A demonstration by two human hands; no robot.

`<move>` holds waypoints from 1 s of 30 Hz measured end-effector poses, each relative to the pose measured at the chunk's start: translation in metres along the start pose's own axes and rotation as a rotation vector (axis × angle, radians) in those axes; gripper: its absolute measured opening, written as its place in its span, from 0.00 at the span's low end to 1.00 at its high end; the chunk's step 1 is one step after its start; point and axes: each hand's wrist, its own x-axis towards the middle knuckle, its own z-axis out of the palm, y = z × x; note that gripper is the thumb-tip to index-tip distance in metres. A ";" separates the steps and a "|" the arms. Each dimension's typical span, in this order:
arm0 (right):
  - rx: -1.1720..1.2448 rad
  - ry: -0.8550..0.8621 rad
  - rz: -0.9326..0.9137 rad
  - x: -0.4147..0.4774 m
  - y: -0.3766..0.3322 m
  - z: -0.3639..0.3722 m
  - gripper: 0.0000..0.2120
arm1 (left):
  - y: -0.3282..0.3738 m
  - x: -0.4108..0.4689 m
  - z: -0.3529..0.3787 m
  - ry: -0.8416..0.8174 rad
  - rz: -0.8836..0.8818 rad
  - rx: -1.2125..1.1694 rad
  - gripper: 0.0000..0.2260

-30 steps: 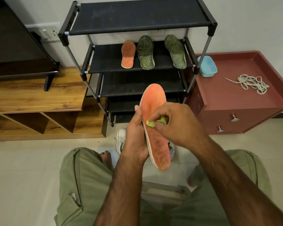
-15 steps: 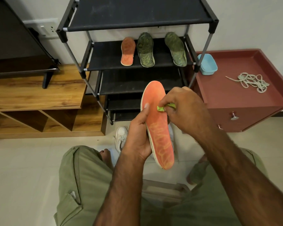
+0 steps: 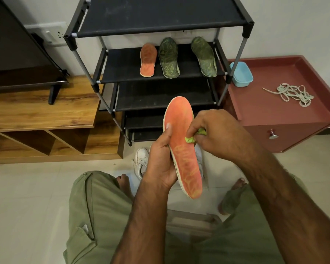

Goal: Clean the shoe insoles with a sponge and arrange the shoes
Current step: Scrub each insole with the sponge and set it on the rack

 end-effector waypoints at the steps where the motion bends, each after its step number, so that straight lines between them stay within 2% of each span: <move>1: -0.033 0.040 0.014 0.000 -0.001 0.001 0.13 | 0.000 0.000 0.001 0.002 0.003 0.001 0.25; 6: 0.037 -0.065 -0.039 -0.002 -0.008 -0.002 0.11 | -0.003 0.001 -0.003 -0.009 -0.010 -0.042 0.26; 10: -0.033 0.218 0.106 0.012 -0.004 0.005 0.10 | -0.004 -0.001 0.007 -0.032 -0.008 -0.026 0.23; 11: -0.056 0.240 0.110 0.012 -0.007 0.008 0.11 | -0.004 -0.002 0.009 -0.031 -0.009 -0.023 0.22; 14: -0.001 0.084 0.021 0.006 -0.015 0.010 0.12 | -0.005 -0.001 0.008 -0.023 -0.021 -0.039 0.22; 16: 0.057 0.018 0.046 0.007 -0.014 0.006 0.09 | -0.006 -0.001 0.005 -0.014 -0.033 -0.043 0.23; 19: -0.047 0.205 0.153 0.013 -0.008 0.007 0.09 | -0.007 -0.002 0.008 -0.011 -0.037 -0.009 0.22; 21: -0.086 0.206 0.126 0.012 -0.010 0.011 0.11 | -0.005 -0.002 0.009 0.000 -0.036 -0.004 0.21; 24: 0.062 0.014 0.080 0.003 -0.013 0.012 0.10 | -0.006 -0.002 0.005 0.000 -0.046 -0.031 0.24; 25: 0.113 0.021 0.098 0.000 -0.011 0.011 0.08 | -0.006 -0.003 0.004 0.004 -0.045 -0.030 0.24; 28: 0.361 0.285 0.189 -0.005 -0.003 0.008 0.06 | -0.004 -0.001 0.003 0.017 -0.021 -0.009 0.23; 30: 0.542 0.351 0.212 -0.012 -0.002 0.011 0.07 | -0.002 0.000 0.005 0.030 -0.009 -0.016 0.23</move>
